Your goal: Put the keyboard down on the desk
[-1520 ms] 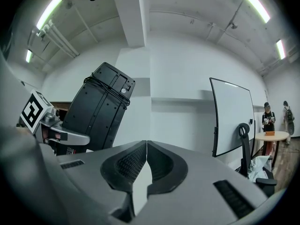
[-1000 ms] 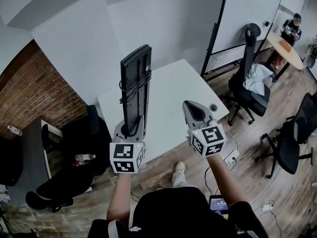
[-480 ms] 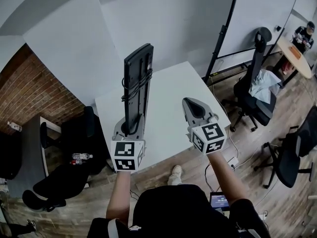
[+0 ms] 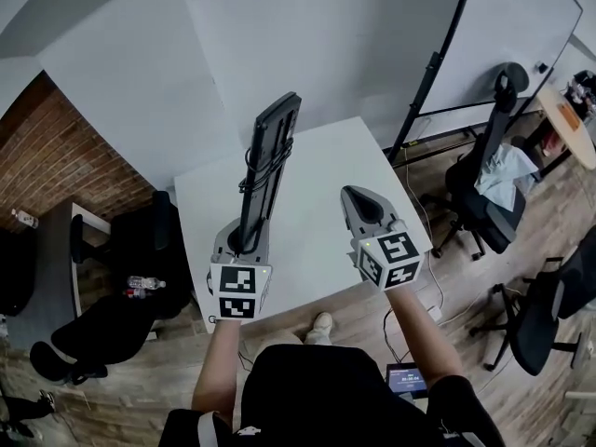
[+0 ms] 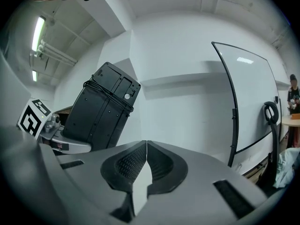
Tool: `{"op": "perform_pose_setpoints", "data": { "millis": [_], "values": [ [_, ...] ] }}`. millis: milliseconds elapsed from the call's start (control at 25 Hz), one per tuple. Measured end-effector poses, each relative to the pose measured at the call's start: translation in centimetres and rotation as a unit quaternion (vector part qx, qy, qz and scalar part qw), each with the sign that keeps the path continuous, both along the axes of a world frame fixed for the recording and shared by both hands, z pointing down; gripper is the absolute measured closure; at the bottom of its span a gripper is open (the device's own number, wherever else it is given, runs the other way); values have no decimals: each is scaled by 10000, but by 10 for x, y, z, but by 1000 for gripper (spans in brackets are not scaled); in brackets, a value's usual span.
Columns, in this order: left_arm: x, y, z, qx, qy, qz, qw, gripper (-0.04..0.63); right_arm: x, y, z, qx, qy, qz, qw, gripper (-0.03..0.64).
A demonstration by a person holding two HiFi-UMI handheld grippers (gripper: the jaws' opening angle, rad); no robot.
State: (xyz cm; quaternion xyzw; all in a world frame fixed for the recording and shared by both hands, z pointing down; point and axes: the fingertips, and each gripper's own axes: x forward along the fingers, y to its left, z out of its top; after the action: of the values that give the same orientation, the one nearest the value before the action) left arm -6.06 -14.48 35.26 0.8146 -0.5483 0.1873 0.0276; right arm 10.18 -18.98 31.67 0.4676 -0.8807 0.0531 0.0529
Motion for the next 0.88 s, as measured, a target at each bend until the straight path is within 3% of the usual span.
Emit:
{"op": "perform_pose_setpoints", "data": {
  "millis": [200, 720, 880],
  "values": [
    [-4, -10, 16, -53, -392, 36, 9992, 508, -9, -16, 17, -215, -79, -100, 9997, 575],
    [-24, -56, 71, -570, -649, 117, 9962, 508, -20, -57, 48, -668, -111, 136, 9976, 575],
    [-25, -69, 88, -641, -919, 183, 9935, 508, -21, -68, 60, -818, -101, 175, 9964, 575]
  ]
}}
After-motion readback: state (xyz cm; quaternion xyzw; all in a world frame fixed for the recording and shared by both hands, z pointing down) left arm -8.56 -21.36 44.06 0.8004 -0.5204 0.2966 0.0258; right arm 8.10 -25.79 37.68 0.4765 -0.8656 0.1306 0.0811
